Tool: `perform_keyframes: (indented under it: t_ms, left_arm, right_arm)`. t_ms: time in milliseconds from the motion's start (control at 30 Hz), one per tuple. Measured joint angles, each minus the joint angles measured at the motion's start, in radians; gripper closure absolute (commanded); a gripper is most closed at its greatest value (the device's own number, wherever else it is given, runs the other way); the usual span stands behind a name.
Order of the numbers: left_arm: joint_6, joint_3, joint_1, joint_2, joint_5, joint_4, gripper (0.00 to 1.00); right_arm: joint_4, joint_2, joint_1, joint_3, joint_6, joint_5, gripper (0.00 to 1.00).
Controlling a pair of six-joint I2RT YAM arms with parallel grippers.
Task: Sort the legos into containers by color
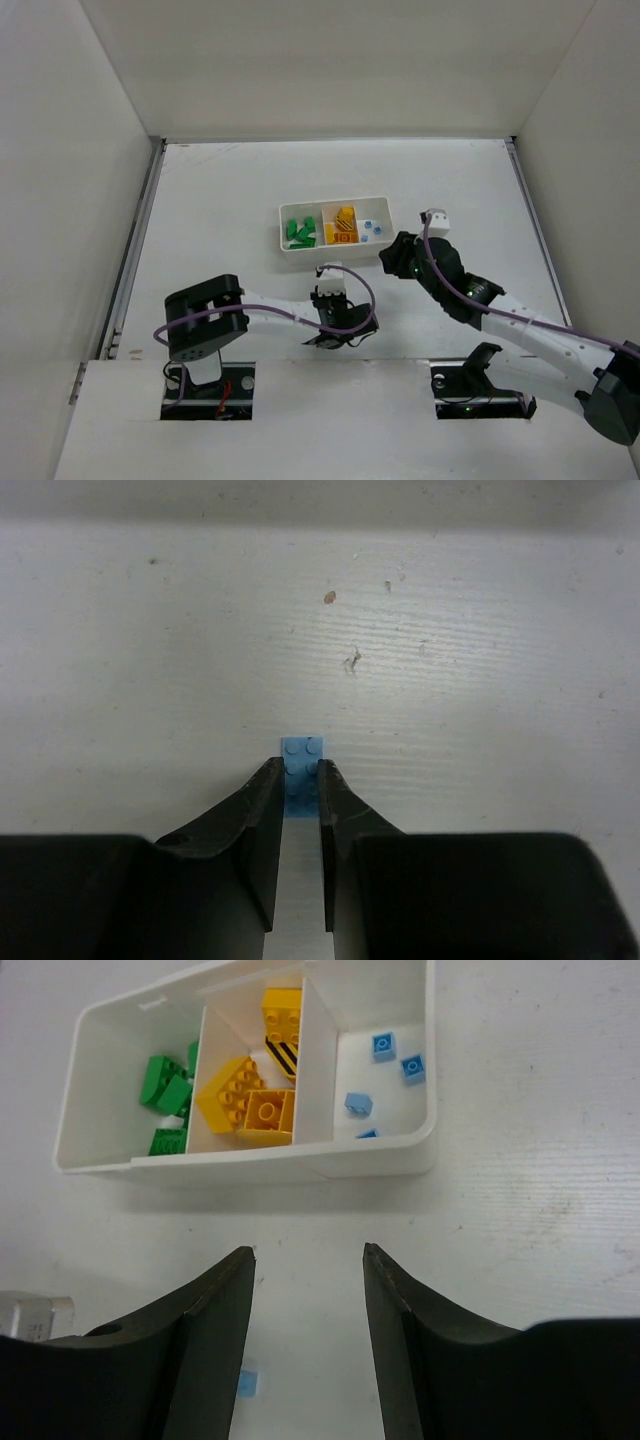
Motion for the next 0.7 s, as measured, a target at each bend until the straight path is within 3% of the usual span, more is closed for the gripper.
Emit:
perform_keyframes:
  t_ms: [233, 467, 700]
  left_arm:
    - [0.071, -0.049, 0.003, -0.182, -0.007, -0.024, 0.90]
    - [0.235, -0.049, 0.061, -0.438, -0.008, 0.055, 0.89]
    - [0.462, 0.023, 0.190, -0.410, 0.140, 0.253, 0.87]
  right_arm:
    - [-0.040, 0.013, 0.015, -0.016, 0.027, 0.008, 0.55]
    - [-0.047, 0.072, 0.151, -0.061, 0.076, 0.013, 0.57]
    - [-0.057, 0.078, 0.179, -0.093, 0.126, 0.035, 0.60]
